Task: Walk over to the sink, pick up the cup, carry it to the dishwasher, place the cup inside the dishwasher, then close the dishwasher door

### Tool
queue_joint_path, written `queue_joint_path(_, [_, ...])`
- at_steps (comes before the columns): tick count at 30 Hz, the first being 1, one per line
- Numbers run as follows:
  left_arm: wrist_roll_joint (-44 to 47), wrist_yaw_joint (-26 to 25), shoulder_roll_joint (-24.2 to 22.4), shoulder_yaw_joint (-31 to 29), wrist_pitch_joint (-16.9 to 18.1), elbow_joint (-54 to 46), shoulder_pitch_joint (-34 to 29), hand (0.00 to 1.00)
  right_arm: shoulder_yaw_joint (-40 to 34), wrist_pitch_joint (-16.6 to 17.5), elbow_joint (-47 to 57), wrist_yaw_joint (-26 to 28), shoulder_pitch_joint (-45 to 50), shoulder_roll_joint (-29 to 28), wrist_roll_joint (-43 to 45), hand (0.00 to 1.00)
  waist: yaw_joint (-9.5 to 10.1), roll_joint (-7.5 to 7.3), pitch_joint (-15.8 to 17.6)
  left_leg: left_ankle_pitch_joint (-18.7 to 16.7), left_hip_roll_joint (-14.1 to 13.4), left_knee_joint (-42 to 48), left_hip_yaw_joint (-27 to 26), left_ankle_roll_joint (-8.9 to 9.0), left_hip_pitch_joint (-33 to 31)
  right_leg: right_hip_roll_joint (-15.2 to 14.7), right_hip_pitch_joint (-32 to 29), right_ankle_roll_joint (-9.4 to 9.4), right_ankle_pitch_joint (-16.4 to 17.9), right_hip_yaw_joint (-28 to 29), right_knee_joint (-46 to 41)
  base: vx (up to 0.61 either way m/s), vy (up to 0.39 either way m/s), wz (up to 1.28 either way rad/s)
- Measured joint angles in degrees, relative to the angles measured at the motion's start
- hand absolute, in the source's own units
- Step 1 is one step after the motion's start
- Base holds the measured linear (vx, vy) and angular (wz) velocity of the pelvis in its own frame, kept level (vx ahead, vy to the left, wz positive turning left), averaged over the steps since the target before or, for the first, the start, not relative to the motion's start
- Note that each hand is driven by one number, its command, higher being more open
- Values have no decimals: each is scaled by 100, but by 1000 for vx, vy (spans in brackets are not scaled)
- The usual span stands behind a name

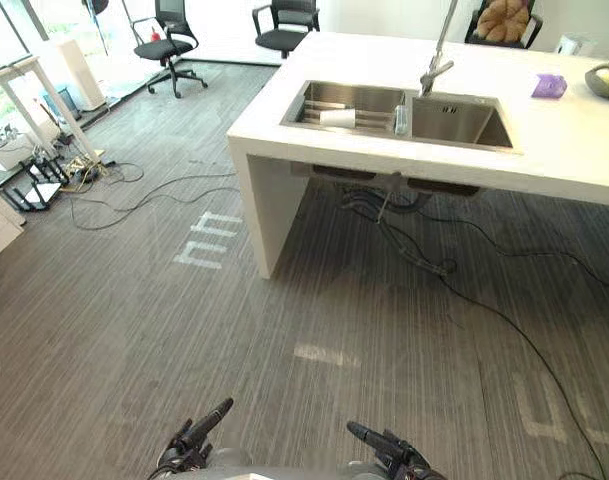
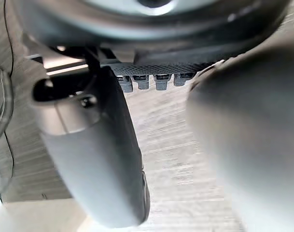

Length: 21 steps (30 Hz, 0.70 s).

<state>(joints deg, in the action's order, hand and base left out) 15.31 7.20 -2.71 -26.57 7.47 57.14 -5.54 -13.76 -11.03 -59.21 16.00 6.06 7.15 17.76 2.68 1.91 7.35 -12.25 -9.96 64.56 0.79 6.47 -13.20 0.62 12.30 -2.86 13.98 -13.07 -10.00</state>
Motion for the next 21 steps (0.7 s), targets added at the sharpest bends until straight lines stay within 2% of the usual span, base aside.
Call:
queue_joint_path(1, [54, 110, 36, 189, 90, -106, -41, 100, 91, 1, 29, 38, -4, 13, 0, 100, 43, -40, 25, -123, 37, -257, -182, -129, -226, -42, 161, 8, -4, 67, 127, 583, 31, -76])
queue_joint_path(2, [52, 288, 60, 414, 314, -298, -74, 100, 88, -2, 42, 125, -50, 10, 6, 100, 127, -77, 67, -303, 46, -992, -615, -441, -613, -145, 363, 28, 1, 214, 231, 616, 110, -77])
queue_joint_path(3, [41, 353, 65, 553, 589, -431, -85, 100, 89, -2, 103, 235, -71, -29, 25, 100, 184, -130, 102, -235, 129, -2032, -912, -524, -851, -293, 505, 119, 54, 327, 236, 863, 250, -103])
queue_joint_path(4, [38, 342, 32, 712, 912, -617, -173, 100, 156, 13, 234, 359, -58, -83, 81, 100, 240, -130, 104, 220, 250, -3437, -894, -547, -883, -406, 651, 302, 189, 514, 207, 703, 262, -100])
queue_joint_path(5, [36, 308, 9, 827, 1079, -750, -247, 100, 269, 40, 289, 401, -56, -114, 120, 100, 300, -66, 71, 886, 256, -3896, -854, -551, -842, -411, 736, 325, 324, 680, 204, 727, 322, -103])
queue_joint_path(6, [-113, 96, 83, 1096, 1379, -931, -305, 100, 492, 74, 350, 414, -71, -272, 115, 100, 345, -207, 38, 1136, 371, -3821, -973, -584, -782, -595, 847, 280, 475, 970, 202, 488, 215, -58])
queue_joint_path(7, [-231, -50, 128, 1260, 1515, -1048, -278, 100, 655, 75, 410, 472, -63, -348, 107, 100, 308, -310, -3, 1055, 461, -3833, -1005, -589, -787, -600, 806, 272, 473, 1180, 144, 487, 189, -18])
queue_joint_path(8, [-658, -402, 167, 1675, 1783, -1452, -209, 100, 855, 95, 462, 623, -70, -465, 23, 100, 299, -440, -13, 900, 605, -3774, -1021, -646, -816, -523, 725, 313, 368, 1468, 36, 424, 97, 18])
queue_joint_path(9, [-977, -630, 186, 1918, 1910, -1766, -214, 100, 944, 94, 461, 664, -115, -508, -18, 100, 331, -471, -12, 810, 655, -3691, -1029, -716, -844, -512, 704, 304, 308, 1473, 30, 480, 100, 15])
queue_joint_path(10, [-1536, -1029, 297, 2556, 2022, -2719, -237, 100, 1082, 94, 452, 681, -188, -563, -128, 100, 397, -415, 17, 619, 696, -3414, -1081, -866, -877, -578, 741, 250, 159, 1452, -37, 541, 143, 2])
queue_joint_path(12, [-2243, -1391, 449, 2994, 2080, -3823, -234, 100, 1078, -1, 422, 675, -225, -574, -197, 100, 412, -350, 5, 451, 703, -3234, -1126, -988, -765, -636, 744, 277, -47, 1666, -283, 476, 155, -9])
queue_joint_path(13, [-2656, -1545, 671, 3233, 2125, -4925, -131, 100, 1053, -83, 369, 645, -291, -590, -259, 100, 368, -356, 2, 374, 673, -3264, -1180, -1013, -471, -620, 700, 320, -400, 1841, -712, 417, 128, -21])
queue_joint_path(14, [-2776, -1595, 792, 3309, 2148, -5287, -51, 100, 1026, -111, 359, 635, -313, -604, -325, 100, 345, -359, -2, 375, 648, -3254, -1199, -1013, -357, -599, 666, 317, -605, 1898, -911, 464, 131, -35])
queue_joint_path(15, [-2956, -1614, 1009, 3347, 2243, -5917, 132, 100, 997, -143, 292, 623, -336, -629, -429, 100, 301, -366, -39, 368, 594, -3072, -1234, -1001, -217, -570, 573, 332, -1048, 1920, -1338, 250, 81, -28])
queue_joint_path(16, [-2986, -1593, 1102, 3377, 2323, -6168, 239, 100, 982, -119, 227, 606, -329, -661, -458, 100, 275, -383, -84, 249, 715, -3192, -1194, -897, -164, -614, 448, 484, -1214, 1912, -1611, 263, 113, -44])
queue_joint_path(17, [-2971, -1536, 1167, 3413, 2497, -6612, 421, 100, 962, -117, 142, 599, -290, -596, -600, 100, 213, -439, -360, 175, 856, -3968, -1120, -992, 235, -687, 25, 999, -1556, 1907, -2420, 251, 109, -45])
queue_joint_path(18, [-2889, -1501, 1260, 3437, 2668, -6907, 617, 100, 920, -16, 10, 535, -277, -620, -770, 100, 159, -620, -404, 160, 1114, -4315, -1261, -1022, 631, -988, -499, 1449, -2217, 1901, -3502, 270, 97, -52])
queue_joint_path(19, [-2888, -1513, 1279, 3419, 2710, -7032, 688, 100, 876, 28, 39, 531, -311, -620, -827, 100, 115, -645, -393, 128, 1174, -4425, -1339, -1021, 806, -1144, -832, 1384, -2279, 1806, -4138, 306, 84, -40])
queue_joint_path(20, [-2967, -1613, 1256, 3414, 2812, -7114, 780, 100, 816, 116, 188, 536, -332, -603, -826, 100, 9, -600, -352, 86, 1227, -4618, -1405, -988, 1192, -1333, -1376, 907, -1951, 1478, -5125, 321, 96, -29])
queue_joint_path(21, [-3126, -1689, 1240, 3441, 2832, -7116, 818, 100, 787, 218, 300, 521, -340, -584, -824, 100, -88, -510, -301, 86, 1199, -4902, -1427, -978, 1641, -1387, -1697, 619, -1516, 1109, -5469, 322, 96, -17])
